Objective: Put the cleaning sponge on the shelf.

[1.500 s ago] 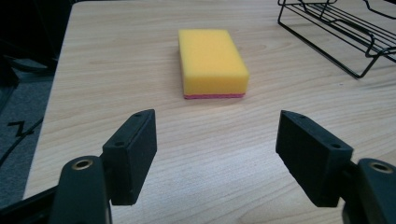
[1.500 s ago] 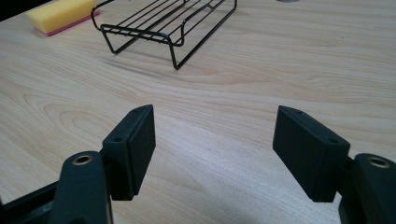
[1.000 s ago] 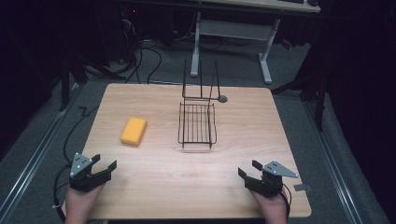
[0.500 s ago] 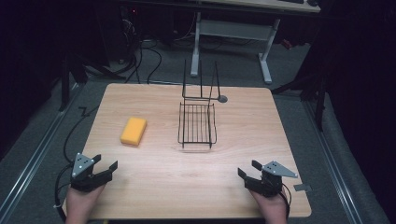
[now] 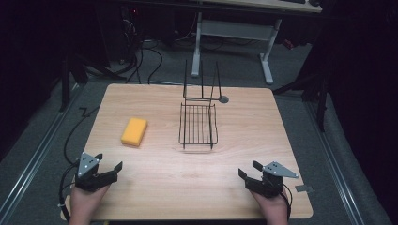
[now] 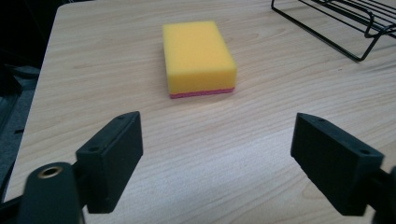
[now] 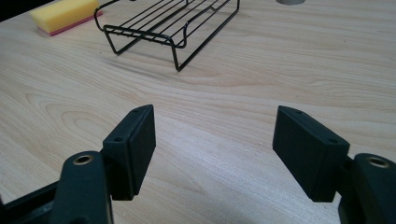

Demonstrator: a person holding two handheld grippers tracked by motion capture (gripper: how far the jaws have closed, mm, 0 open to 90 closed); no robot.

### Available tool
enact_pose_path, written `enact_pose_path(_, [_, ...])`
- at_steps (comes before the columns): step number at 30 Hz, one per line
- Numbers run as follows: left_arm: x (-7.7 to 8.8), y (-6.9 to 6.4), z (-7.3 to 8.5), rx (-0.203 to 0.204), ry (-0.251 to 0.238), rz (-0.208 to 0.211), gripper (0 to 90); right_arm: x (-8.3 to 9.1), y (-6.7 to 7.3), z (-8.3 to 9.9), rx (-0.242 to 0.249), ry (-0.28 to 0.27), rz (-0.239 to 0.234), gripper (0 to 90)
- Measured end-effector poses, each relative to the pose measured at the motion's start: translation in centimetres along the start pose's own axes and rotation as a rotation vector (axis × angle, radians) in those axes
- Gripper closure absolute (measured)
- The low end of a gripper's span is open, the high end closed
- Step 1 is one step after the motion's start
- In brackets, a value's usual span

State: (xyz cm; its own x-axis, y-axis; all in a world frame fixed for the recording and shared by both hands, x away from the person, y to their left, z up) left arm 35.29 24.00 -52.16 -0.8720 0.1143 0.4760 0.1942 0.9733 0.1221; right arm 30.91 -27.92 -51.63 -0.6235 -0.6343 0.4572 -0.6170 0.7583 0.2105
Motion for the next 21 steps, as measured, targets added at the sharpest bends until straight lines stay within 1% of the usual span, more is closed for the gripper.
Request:
enact_pose_path(1, [0.0,0.0,0.0,0.0,0.0,0.0,15.3,0.0,0.0,0.0,0.0,0.0,0.0,30.3])
enact_pose_path(6, [-0.9,-1.2,-0.7,-0.03,0.019,0.001,14.7,0.0,0.0,0.0,0.0,0.003,-0.008,30.3])
enact_pose_path(7, [-1.3,-1.6,-1.0,-0.054,0.03,0.002,14.4,0.1,-0.1,0.0,0.001,-0.003,-0.01,30.3])
enact_pose_path(8, [-1.3,-1.6,-1.0,-0.054,0.03,0.002,14.4,0.1,-0.1,0.0,0.001,-0.003,-0.01,30.3])
enact_pose_path(9, [-1.7,-1.8,-1.2,-0.069,0.044,0.007,14.4,0.2,-0.1,0.0,0.003,-0.004,-0.011,30.2])
enact_pose_path(11, [-1.9,-1.9,-1.3,-0.077,0.047,0.004,14.3,0.2,-0.1,0.0,0.004,-0.004,-0.011,30.3])
enact_pose_path(14, [-2.5,-1.9,-1.7,-0.083,0.055,-0.003,14.3,0.3,-0.2,0.0,0.005,-0.008,-0.013,30.3])
enact_pose_path(15, [-2.9,-1.9,-1.9,-0.079,0.059,-0.005,14.3,0.4,-0.2,-0.1,0.004,-0.011,-0.014,30.2])
enact_pose_path(16, [-2.9,-1.9,-1.9,-0.079,0.059,-0.005,14.3,0.3,-0.2,-0.1,0.009,-0.012,-0.015,30.3])
enact_pose_path(21, [-4.1,-1.7,-2.5,-0.061,0.073,-0.011,13.6,0.3,-0.1,-0.2,0.014,-0.008,-0.02,30.2])
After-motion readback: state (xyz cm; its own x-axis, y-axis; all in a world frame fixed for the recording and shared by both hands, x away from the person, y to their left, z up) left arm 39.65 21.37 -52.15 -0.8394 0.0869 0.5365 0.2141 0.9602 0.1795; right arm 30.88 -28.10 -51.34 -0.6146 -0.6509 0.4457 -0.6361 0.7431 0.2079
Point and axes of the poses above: each handheld gripper's, and its own axes: x roughly backward along the jaws, z roughly out of its underside, y roughly to its left, the point moved 3 cm from there along -x, roughly forward along the jaws, and after that the axes turned 15 degrees about -z, right-handed, at the moved point
